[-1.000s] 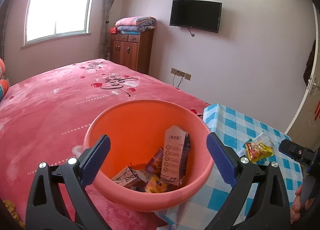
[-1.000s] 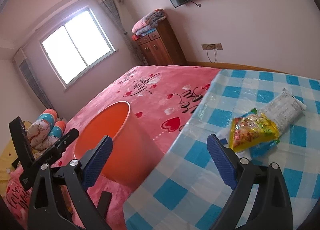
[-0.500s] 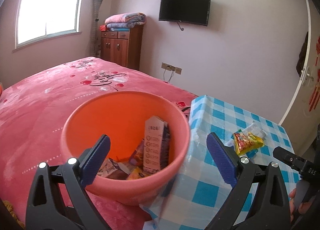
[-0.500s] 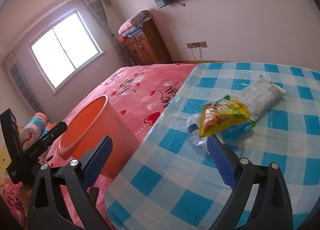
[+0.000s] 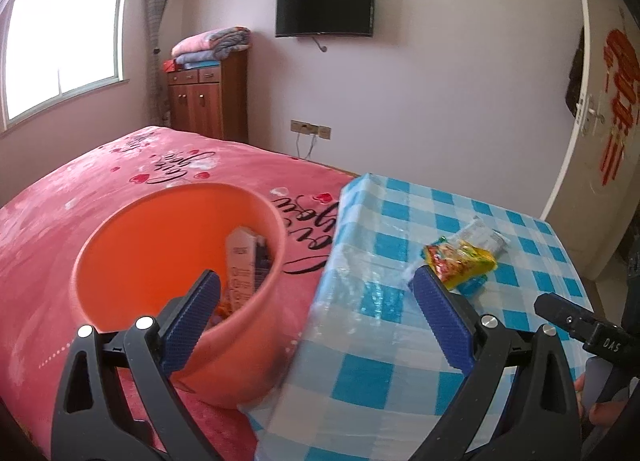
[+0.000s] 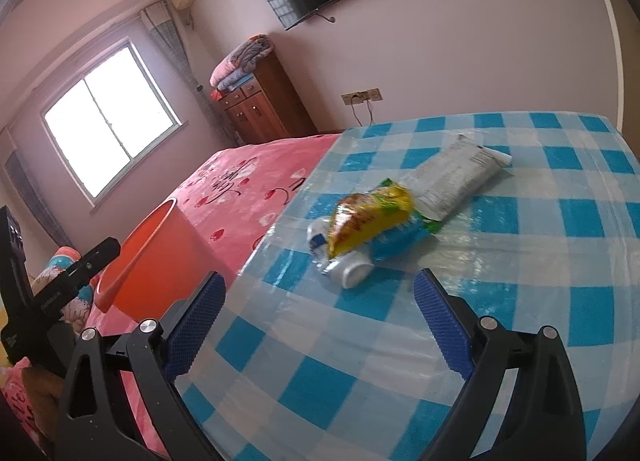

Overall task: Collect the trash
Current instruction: 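Withdraw both open grippers from the bucket back over the table, then grasp the white MAGICDAY milk pouch with the left gripper and lift it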

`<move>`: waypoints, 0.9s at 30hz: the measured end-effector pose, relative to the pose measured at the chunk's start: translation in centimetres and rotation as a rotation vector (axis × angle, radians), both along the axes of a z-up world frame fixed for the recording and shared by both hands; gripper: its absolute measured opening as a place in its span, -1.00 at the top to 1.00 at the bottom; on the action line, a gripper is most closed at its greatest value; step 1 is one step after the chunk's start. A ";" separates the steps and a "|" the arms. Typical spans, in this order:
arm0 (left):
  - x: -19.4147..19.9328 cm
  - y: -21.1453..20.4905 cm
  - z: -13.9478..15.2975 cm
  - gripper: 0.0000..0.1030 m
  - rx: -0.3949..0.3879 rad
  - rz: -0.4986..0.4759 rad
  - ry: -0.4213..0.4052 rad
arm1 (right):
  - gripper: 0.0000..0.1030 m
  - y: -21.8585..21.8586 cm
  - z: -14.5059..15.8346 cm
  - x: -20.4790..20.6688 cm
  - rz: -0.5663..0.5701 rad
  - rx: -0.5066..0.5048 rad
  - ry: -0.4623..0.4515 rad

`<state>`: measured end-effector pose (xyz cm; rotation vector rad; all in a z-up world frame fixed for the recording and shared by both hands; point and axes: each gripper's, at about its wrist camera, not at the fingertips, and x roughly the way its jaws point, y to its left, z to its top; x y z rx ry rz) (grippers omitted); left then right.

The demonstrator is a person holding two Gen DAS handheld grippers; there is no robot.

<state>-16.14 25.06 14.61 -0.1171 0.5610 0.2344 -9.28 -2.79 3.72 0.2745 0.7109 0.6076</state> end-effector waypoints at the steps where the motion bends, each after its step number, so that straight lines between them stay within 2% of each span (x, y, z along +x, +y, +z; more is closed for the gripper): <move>1: 0.1 -0.3 0.0 -0.89 0.002 -0.006 0.002 | -0.83 -0.4 -0.2 0.1 -0.005 0.004 0.002; 10: 1.9 -3.6 -1.0 -0.89 0.029 -0.059 0.044 | -0.83 -3.6 -1.1 0.7 -0.051 0.035 0.009; 16: 3.6 -5.3 -2.1 -0.89 0.018 -0.091 0.076 | -0.83 -5.3 -2.0 1.4 -0.075 0.047 0.020; 22: 6.3 -6.4 -4.0 -0.89 -0.083 -0.119 0.129 | -0.83 -6.7 -2.9 1.9 -0.096 0.036 0.012; 27: 9.4 -6.9 -6.4 -0.89 -0.243 -0.126 0.174 | -0.83 -7.6 -3.5 2.3 -0.099 0.038 0.013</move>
